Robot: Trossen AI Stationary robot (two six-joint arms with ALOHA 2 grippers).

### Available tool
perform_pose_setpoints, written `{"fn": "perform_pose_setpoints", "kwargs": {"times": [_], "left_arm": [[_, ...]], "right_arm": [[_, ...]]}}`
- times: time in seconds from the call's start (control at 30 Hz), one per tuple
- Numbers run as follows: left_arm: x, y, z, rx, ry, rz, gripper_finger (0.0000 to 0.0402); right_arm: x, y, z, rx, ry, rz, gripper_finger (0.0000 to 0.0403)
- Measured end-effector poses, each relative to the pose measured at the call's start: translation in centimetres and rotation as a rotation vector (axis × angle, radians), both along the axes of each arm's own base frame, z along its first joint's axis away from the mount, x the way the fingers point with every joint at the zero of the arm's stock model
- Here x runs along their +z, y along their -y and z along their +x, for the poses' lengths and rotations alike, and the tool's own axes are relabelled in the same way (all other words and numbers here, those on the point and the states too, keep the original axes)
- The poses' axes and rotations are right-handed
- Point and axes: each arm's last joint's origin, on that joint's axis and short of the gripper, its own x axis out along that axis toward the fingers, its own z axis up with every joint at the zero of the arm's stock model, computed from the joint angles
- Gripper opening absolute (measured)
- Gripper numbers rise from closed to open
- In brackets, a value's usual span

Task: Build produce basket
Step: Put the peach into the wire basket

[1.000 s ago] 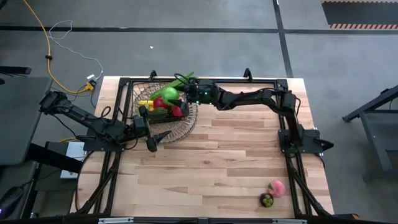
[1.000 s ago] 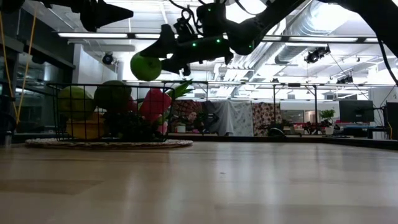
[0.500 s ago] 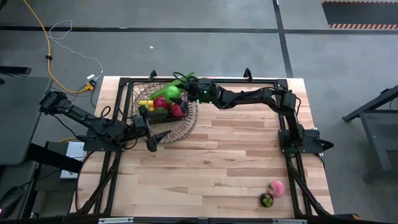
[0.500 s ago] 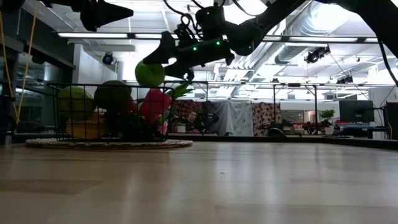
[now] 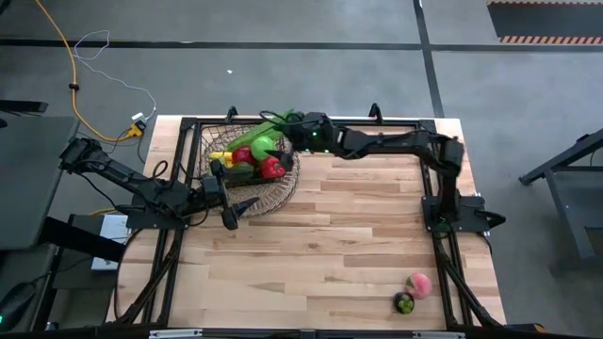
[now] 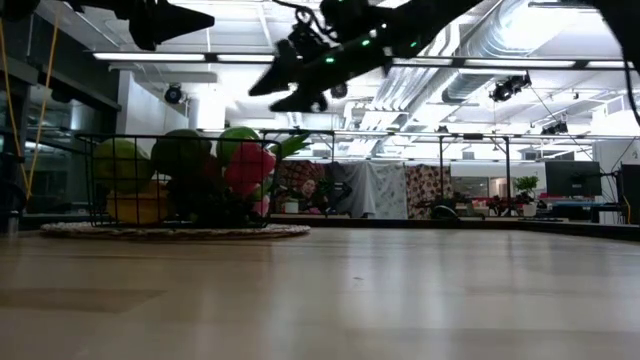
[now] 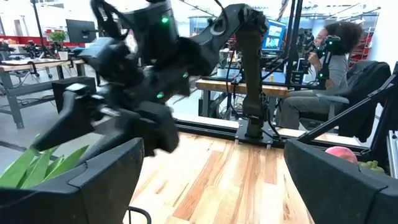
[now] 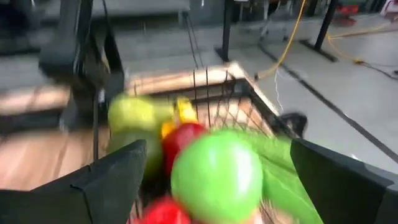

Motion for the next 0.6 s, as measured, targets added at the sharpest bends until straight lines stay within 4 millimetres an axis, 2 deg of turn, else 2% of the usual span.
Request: {"fn": "perform_pose_setpoints", "kwargs": {"times": [0.13, 0.3, 0.37, 0.47, 0.6], "left_arm": [[-0.2, 0.0, 0.0, 0.0, -0.018, 0.006, 0.0376], [-0.2, 0.0, 0.0, 0.02, -0.021, 0.005, 0.0376], [-0.2, -0.1, 0.0, 0.023, -0.02, 0.005, 0.0376], [-0.1, -0.1, 0.0, 0.024, -0.013, 0.003, 0.0376], [0.0, -0.1, 0.0, 0.012, 0.001, -0.002, 0.0376]], "right_arm": [[-0.6, -2.4, -3.2, 0.013, -0.103, -0.02, 0.0385], [-2.7, -6.0, -9.8, -0.038, -0.071, -0.015, 0.0385], [-3.6, -7.5, -12.5, -0.038, -0.034, 0.002, 0.0385], [-4.0, -9.6, -15.9, 0.008, 0.083, 0.047, 0.0385], [-4.3, -11.0, -19.4, 0.045, 0.218, 0.054, 0.0385]]}}
